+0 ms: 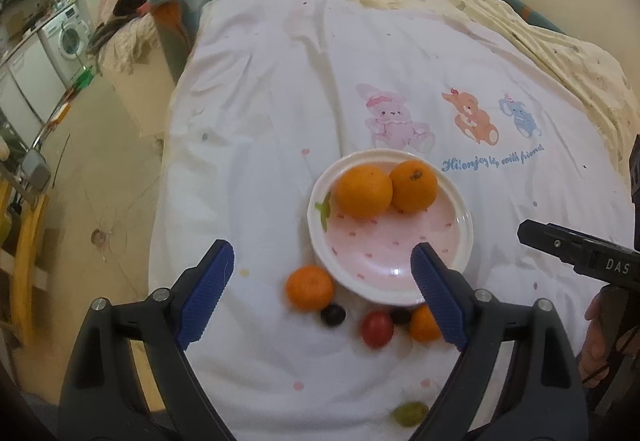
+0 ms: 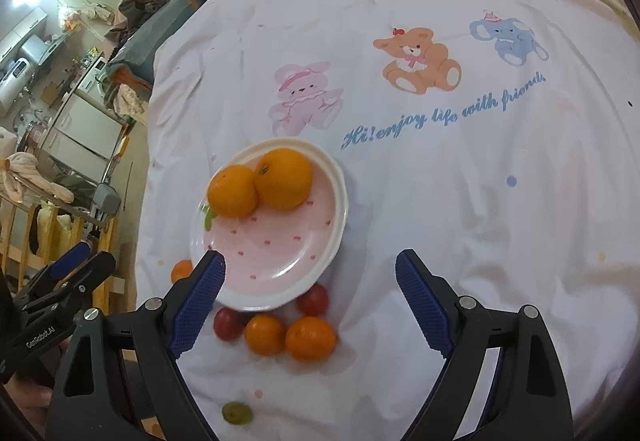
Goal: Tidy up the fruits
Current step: 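Withdraw both open grippers from the plate, then grasp the dark plum in front of the plate with the left gripper, then grasp an orange below the plate rim with the right gripper while the left holds the plum, then lift the plum and the orange and carry both over the plate, then lower the plum and orange onto the plate and open both grippers, then grasp the loose orange in front of the plate with the left gripper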
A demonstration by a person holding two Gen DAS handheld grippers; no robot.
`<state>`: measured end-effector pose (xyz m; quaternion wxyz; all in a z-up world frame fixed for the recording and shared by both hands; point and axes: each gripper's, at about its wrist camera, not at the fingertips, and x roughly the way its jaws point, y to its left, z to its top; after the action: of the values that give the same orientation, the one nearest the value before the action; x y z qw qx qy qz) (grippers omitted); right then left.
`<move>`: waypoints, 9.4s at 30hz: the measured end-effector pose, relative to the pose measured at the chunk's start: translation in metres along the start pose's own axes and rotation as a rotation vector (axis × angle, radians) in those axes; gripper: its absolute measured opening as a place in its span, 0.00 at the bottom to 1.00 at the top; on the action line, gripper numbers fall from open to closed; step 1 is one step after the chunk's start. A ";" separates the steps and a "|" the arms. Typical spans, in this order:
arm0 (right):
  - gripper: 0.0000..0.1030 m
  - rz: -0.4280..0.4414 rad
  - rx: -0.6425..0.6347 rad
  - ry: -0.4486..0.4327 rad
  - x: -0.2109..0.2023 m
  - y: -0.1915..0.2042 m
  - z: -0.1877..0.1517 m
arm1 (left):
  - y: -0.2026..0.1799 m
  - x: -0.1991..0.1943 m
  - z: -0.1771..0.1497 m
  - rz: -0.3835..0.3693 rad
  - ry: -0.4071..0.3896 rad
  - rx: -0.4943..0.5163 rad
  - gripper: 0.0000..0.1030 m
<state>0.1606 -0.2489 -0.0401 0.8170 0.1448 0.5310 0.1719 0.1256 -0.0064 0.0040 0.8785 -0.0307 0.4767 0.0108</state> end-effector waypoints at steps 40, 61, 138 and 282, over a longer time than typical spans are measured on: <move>0.87 0.000 0.159 0.104 0.016 -0.012 -0.038 | 0.022 0.105 -0.058 -0.064 0.449 -0.340 0.38; 0.87 0.036 0.191 0.099 0.012 -0.017 -0.036 | 0.017 0.079 -0.053 -0.081 0.453 -0.273 0.18; 0.42 0.237 0.114 -0.063 -0.040 -0.005 -0.021 | 0.020 0.015 -0.037 0.007 0.125 -0.064 0.18; 0.95 -0.035 0.140 0.008 -0.014 -0.013 -0.056 | 0.014 0.101 -0.039 0.074 0.330 -0.053 0.63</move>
<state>0.1059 -0.2640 -0.0558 0.8056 0.1917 0.5474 0.1206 0.1471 0.0037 -0.1029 0.7863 -0.0376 0.6147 0.0504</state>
